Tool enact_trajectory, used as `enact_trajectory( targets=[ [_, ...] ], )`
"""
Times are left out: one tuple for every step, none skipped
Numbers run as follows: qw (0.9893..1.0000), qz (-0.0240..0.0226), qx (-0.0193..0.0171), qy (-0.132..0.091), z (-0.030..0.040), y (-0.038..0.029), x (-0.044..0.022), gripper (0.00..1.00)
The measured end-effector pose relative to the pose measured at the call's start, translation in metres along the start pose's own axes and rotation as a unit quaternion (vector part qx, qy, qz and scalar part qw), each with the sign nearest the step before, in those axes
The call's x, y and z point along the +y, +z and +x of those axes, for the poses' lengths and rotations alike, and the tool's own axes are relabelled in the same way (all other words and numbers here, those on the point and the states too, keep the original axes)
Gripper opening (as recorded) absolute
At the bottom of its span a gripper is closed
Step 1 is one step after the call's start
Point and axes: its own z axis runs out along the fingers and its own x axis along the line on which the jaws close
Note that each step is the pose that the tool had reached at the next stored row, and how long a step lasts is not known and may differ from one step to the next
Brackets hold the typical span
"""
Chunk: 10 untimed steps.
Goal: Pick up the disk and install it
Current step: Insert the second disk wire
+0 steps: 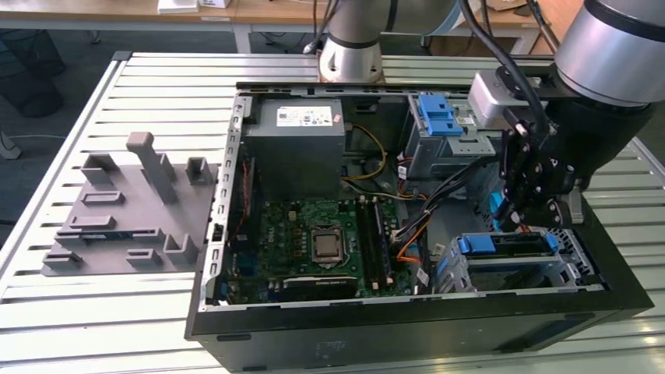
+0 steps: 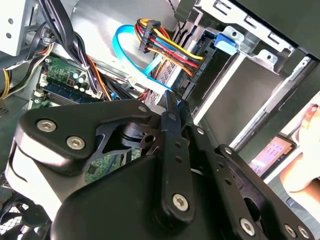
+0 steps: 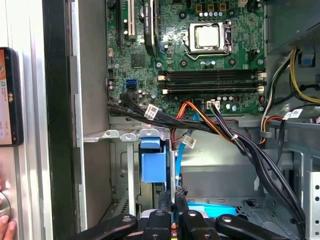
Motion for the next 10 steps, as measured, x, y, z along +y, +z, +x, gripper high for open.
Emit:
enact_trajectory(
  targets=[
    [1.0,-0.0004,-0.0003,0.0,0.001,0.0,-0.0004,0.16],
    [1.0,-0.0009,-0.0007,0.0,0.0019,0.0001,-0.0008,0.16],
    [1.0,-0.0015,-0.0013,0.0,0.0026,0.0002,-0.0013,0.16],
    [1.0,-0.0024,-0.0026,0.0,0.0031,0.0002,-0.0016,0.16],
    [1.0,-0.0031,-0.0051,0.001,0.0035,0.0003,-0.0018,0.16],
    [1.0,-0.0037,-0.0089,0.001,0.0039,0.0004,-0.0019,0.16],
    [0.9999,-0.0043,-0.0142,0.001,0.0043,0.0005,-0.0021,0.16],
    [0.9998,-0.0048,-0.0191,0.001,0.0048,0.0007,-0.0021,0.16],
    [0.9997,-0.005,-0.022,0.001,0.0055,0.0009,-0.0022,0.16],
    [0.9997,-0.0051,-0.0231,0.001,0.0061,0.0012,-0.0023,0.16]
  ],
)
